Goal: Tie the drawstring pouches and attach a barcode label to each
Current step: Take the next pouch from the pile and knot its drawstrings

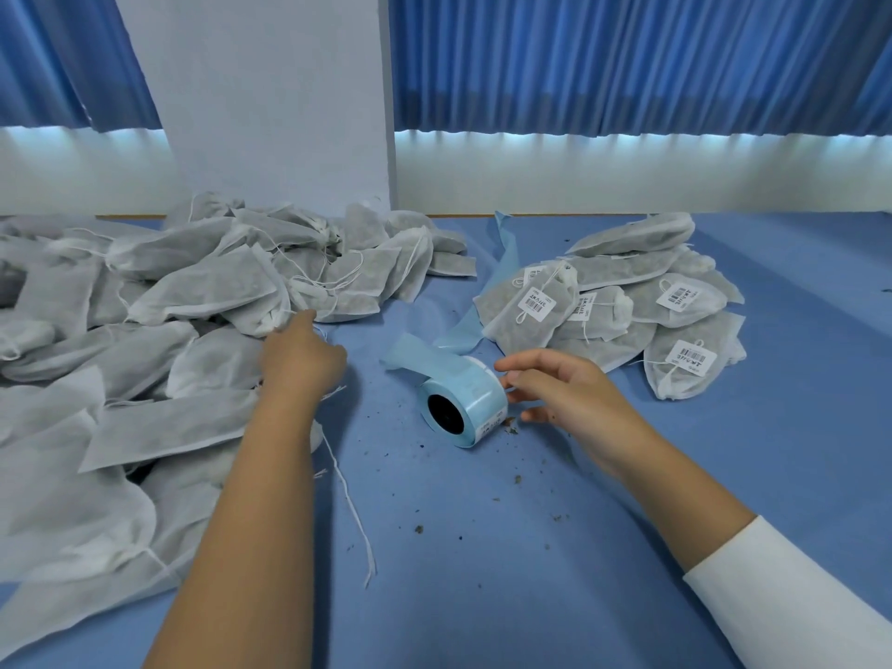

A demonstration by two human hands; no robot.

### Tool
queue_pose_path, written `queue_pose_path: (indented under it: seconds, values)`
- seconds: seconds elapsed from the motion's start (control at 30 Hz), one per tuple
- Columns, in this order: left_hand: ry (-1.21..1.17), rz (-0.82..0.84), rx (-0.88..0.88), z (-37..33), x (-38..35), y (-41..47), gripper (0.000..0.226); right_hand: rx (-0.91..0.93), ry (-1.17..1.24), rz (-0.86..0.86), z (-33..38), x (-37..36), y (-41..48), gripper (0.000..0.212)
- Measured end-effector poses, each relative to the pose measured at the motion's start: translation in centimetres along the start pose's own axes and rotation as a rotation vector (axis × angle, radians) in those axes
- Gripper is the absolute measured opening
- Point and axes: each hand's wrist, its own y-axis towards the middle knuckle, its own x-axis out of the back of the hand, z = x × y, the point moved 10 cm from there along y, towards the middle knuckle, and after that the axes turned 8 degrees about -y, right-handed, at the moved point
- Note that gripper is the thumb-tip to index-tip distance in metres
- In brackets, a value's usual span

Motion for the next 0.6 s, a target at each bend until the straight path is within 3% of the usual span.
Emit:
queue_pose_path:
  seconds: [0.33, 0.47, 0.6]
  values:
    - [-0.610, 0.116, 0.134, 1.3, -1.9, 1.2, 0.067, 0.000, -0.005, 0.008, 0.1, 0.1, -0.1, 0.017]
    - [-0.650, 0.119, 0.103, -0.3, -1.2, 0.1, 0.052, 0.000, -0.002, -0.004, 0.2, 0.3, -0.1, 0.016]
    - [-0.610, 0.235, -0.046, -4.6, -0.7, -2.6, 0.024, 0.057, 0.005, -0.070, 0.9, 0.9, -0.3, 0.016]
